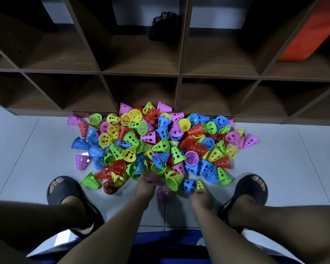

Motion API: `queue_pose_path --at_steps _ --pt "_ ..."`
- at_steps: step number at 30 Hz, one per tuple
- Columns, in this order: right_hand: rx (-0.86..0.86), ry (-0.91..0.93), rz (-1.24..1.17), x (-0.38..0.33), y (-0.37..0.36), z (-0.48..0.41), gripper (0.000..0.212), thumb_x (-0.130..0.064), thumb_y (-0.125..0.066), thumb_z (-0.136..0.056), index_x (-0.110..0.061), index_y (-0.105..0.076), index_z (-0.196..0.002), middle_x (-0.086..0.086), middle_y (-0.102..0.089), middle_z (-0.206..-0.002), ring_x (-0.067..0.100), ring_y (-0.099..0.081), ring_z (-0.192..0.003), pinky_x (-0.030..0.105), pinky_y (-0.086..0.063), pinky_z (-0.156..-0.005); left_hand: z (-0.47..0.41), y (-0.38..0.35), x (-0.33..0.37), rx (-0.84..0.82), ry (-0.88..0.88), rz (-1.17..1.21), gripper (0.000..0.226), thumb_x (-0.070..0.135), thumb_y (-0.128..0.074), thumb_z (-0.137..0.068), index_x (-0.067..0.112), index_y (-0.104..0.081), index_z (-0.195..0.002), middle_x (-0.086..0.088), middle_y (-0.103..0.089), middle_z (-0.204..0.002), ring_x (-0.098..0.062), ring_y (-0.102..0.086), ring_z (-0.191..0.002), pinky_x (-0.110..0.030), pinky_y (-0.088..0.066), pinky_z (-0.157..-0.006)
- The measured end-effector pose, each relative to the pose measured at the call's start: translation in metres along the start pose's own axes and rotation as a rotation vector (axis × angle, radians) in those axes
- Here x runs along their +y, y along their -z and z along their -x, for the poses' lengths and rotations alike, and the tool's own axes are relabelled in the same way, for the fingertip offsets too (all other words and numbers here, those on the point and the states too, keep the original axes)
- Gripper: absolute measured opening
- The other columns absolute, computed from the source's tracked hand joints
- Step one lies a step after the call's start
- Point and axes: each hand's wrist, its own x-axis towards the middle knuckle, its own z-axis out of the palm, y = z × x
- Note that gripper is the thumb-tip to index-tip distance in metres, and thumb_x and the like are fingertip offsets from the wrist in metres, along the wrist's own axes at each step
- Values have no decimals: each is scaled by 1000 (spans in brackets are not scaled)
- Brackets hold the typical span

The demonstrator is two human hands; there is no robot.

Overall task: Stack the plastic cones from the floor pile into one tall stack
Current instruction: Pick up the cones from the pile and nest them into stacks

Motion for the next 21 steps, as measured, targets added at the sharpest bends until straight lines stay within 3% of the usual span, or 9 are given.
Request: queue_pose_path --at_steps 2,4,7,9,11,13,15,18,21 --pt "46 -36 -43 2 7 -4 9 -9 -61 -95 -17 -57 -94 8 -67 -92 29 -67 -82 41 -62 -72 -5 -1 3 -34 -7 3 59 10 -64 -89 37 -51 -140 -8 -69 -118 -37 -69 -109 -46 -60 -87" --pt "66 -81 -68 7 9 -8 15 -16 -62 -94 -18 -50 -103 12 -65 -96 33 -67 -83 44 -61 -72 -7 -1 7 -57 9 -5 58 7 -62 -93 34 -52 -143 -11 -67 -122 -33 -69 -103 -39 -59 -77" --pt "35 -160 -173 24 2 -24 31 -21 -55 -88 -40 -44 -110 19 -69 -104 31 -66 -77 37 -55 -57 -6 -1 11 -79 35 -20 52 7 -63 -97 34 -53 -141 -11 -65 -122 -25 -65 -85 -28 -50 -61" --pt "11 -175 -217 26 -1 -29 40 -23 -51 -88 -50 -46 -116 17 -73 -104 29 -66 -72 34 -52 -53 -6 -1 10 -102 34 -18 51 5 -62 -100 27 -53 -144 -11 -61 -124 -23 -62 -86 -26 -48 -58" --pt "-5 -179 -241 19 0 -25 48 -17 -50 -93 -51 -51 -126 12 -72 -109 31 -70 -85 42 -61 -67 -1 1 10 -112 33 -36 48 3 -59 -102 22 -52 -146 -10 -57 -121 -22 -61 -89 -26 -47 -59" --pt "11 -152 -215 12 2 -22 44 -13 -51 -97 -36 -58 -134 10 -70 -116 34 -71 -98 49 -63 -84 3 2 10 -116 37 -45 47 3 -61 -102 21 -53 -146 -8 -56 -117 -21 -60 -90 -27 -47 -61" --pt "22 -115 -142 14 2 -26 35 -17 -55 -98 -23 -63 -132 10 -70 -116 35 -71 -102 49 -62 -86 4 4 7 -132 45 -53 47 3 -66 -100 19 -55 -142 -10 -58 -119 -22 -61 -90 -26 -46 -61" --pt "91 -127 -206 11 5 -31 37 -10 -59 -92 -26 -65 -126 10 -62 -135 38 -66 -111 53 -59 -95 5 7 3 -134 53 -69 45 4 -70 -97 20 -58 -137 -14 -59 -128 -28 -61 -101 -26 -49 -61" --pt "205 -115 -312 0 17 -31 33 -4 -60 -89 -28 -66 -111 12 -50 -142 39 -60 -114 52 -55 -100 9 8 0 -175 56 -126 35 11 -67 -100 29 -58 -128 -3 -60 -110 -28 -61 -101 -38 -59 -81"
